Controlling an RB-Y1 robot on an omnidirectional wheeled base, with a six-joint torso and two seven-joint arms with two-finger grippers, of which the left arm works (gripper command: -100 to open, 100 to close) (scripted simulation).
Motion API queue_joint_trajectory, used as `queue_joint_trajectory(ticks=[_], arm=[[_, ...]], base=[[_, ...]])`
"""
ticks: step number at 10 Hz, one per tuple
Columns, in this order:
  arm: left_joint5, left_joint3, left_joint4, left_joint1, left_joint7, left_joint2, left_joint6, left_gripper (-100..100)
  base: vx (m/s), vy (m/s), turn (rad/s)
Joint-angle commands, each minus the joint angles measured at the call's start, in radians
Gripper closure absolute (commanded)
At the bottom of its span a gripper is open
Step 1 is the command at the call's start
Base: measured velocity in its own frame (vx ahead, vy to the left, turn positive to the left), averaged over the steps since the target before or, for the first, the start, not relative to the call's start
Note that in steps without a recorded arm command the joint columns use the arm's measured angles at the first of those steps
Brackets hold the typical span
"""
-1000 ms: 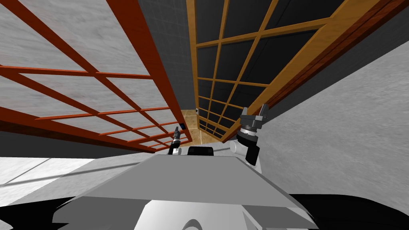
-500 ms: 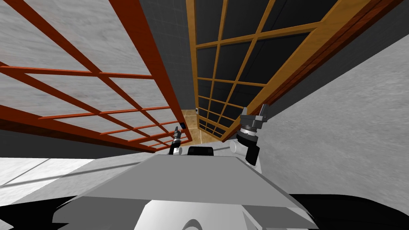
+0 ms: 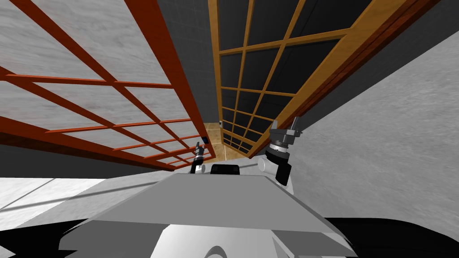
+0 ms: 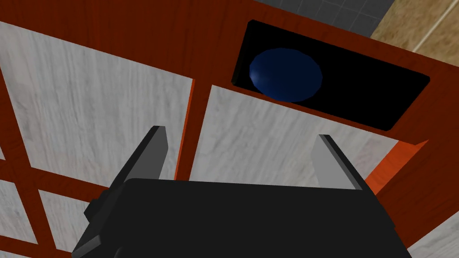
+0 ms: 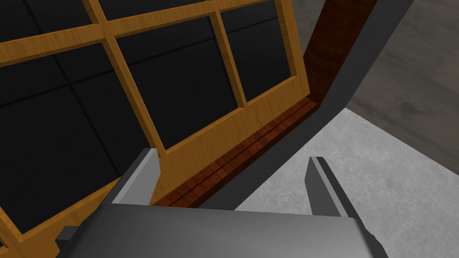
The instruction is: Push the door open
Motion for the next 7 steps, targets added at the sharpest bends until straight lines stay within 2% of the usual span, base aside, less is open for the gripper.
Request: queue_joint_trajectory(ticks=[1,2,3,4,6,7], arm=[[0.017,-0.004,0.004,-0.006,0.050,-0.005,0.001,-100],[0.017,-0.004,0.004,-0.006,0.066,-0.005,0.001,-100],[0.028,-0.007,0.007,-0.011,0.102,-0.008,0.001,-100],[0.028,-0.007,0.007,-0.011,0.108,-0.008,0.001,-100],[0.050,-0.013,0.014,-0.020,0.174,-0.015,0.002,-100],[0.050,-0.013,0.014,-0.020,0.191,-0.015,0.002,-100]], base=[[-0.049,0.001,-0.030],[-0.034,0.002,-0.011],[-0.029,0.004,-0.018],[-0.021,0.005,-0.009],[-0.036,0.002,-0.025],[-0.033,0.003,-0.011]])
